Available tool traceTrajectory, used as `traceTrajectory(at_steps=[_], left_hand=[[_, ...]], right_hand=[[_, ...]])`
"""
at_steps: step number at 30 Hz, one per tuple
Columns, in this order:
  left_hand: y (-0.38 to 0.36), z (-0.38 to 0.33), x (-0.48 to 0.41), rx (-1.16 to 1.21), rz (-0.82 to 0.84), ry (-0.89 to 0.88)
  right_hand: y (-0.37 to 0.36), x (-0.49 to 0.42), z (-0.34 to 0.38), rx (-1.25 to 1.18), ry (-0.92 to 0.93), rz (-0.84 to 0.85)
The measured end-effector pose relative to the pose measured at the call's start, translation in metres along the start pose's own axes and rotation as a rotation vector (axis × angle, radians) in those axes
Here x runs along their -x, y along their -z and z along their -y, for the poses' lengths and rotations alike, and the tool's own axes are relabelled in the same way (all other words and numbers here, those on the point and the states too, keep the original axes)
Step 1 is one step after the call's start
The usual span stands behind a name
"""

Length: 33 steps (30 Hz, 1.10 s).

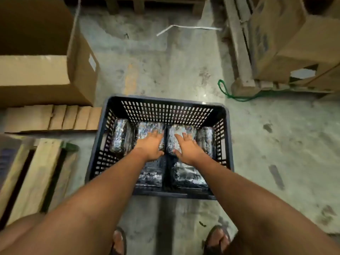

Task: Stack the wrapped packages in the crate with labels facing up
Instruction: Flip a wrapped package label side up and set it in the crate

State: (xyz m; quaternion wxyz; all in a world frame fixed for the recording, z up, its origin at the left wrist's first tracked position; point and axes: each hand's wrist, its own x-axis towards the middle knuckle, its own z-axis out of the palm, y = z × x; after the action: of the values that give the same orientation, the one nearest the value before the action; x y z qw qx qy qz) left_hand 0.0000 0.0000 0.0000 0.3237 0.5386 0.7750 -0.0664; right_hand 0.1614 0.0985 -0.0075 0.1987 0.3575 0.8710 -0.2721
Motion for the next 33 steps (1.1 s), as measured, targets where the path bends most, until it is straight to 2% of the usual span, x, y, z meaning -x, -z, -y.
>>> traceTrajectory(at_steps=[6,13,21,25,29,33], left_hand=[[-0.065,0.038,-0.081,-0.068,0.071,0.091],[-0.093,0.06,-0.1,-0.132,0.015,0.014],[-0.098,0.069,-0.104,-0.184,-0.066,-0.016],[-0.098,0.068,-0.099,-0.198,-0.151,-0.043],[-0.093,0.066,-0.1,-0.198,-0.127,-0.064],[-0.08,0.059,-0.097,-0.069,-0.103,-0.113]], right_hand=[[-0.066,-0.08,-0.034,0.179,-0.065,0.135],[-0.105,-0.094,-0.043,0.265,-0.065,-0.08],[-0.103,-0.101,-0.05,0.266,-0.042,-0.058],[-0.079,-0.091,-0.05,0.174,0.006,-0.021],[-0.056,-0.08,-0.055,-0.031,0.067,-0.058],[-0.036,-0.076,-0.057,-0.188,0.093,-0.104]])
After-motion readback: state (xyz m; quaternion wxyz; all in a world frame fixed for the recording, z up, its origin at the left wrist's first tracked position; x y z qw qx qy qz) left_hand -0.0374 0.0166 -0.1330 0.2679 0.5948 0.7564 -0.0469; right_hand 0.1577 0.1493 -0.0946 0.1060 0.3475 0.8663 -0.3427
